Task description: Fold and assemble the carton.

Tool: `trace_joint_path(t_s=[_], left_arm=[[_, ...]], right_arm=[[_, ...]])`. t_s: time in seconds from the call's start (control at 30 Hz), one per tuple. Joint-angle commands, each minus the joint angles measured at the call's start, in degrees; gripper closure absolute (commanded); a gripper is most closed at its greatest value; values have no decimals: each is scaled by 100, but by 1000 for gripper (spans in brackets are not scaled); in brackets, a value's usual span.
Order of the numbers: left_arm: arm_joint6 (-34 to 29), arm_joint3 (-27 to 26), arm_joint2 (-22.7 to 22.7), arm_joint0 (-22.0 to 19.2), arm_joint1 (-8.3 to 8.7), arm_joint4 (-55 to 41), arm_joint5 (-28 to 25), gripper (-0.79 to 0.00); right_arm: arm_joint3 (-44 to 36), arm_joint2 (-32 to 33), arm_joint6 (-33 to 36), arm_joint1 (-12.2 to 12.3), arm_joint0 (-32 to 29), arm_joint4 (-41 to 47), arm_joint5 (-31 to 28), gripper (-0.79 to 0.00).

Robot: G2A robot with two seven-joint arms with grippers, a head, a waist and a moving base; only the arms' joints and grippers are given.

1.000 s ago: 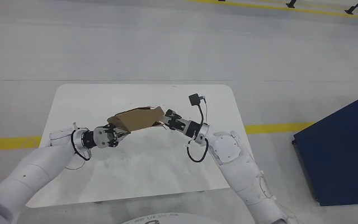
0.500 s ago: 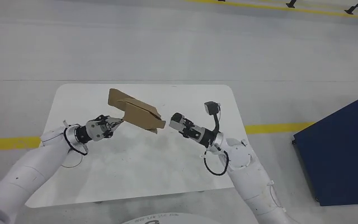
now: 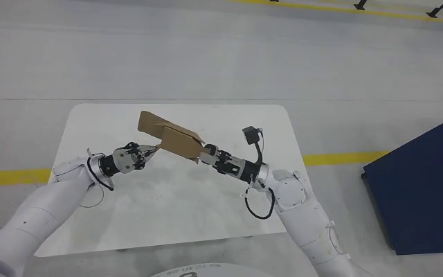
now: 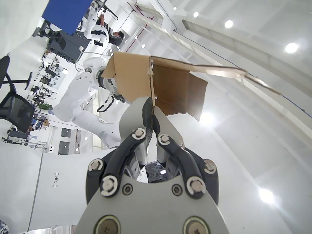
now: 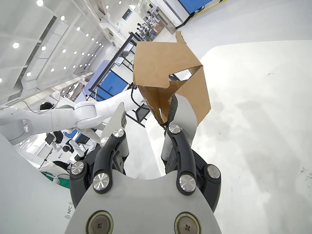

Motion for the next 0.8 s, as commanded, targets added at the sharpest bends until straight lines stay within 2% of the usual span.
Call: trace_joint_path(t_s=[0.0,0.07,0.1,0.27,0.3,0.33,0.37,0.67,0.73,0.77], left_arm=[[13,5,-31,11,-10,26,15,0],[39,4,-49,14,-21,124,2,0],[63,6,-51,13,-25,207,-21,0],[164,46,-111,23,-54,373,-45,0],[150,47,-126,28,-59,397,-53,-31],[99,57,-143,34,-59,430,-61,-311],[46,82,-170,41,-55,460,-64,-785],[-416,416,-955,247,125,153,-528,-785],[-228,344,-1142,305,175,264,-890,-785],[-57,255,-1239,360,202,408,-1283,-785]], right_arm=[[4,-16,0,3,13,-3,19,-259],[10,-30,-14,6,35,-33,47,-117],[12,-40,-30,7,43,-47,60,-18],[21,-76,-98,13,65,-133,104,0],[22,-82,-114,14,66,-143,110,0],[24,-84,-129,15,69,-165,121,0],[26,-89,-148,16,71,-178,131,0],[20,-139,-234,28,84,-275,183,0],[9,-166,-266,28,84,-309,217,0],[1,-185,-282,28,91,-341,248,0]])
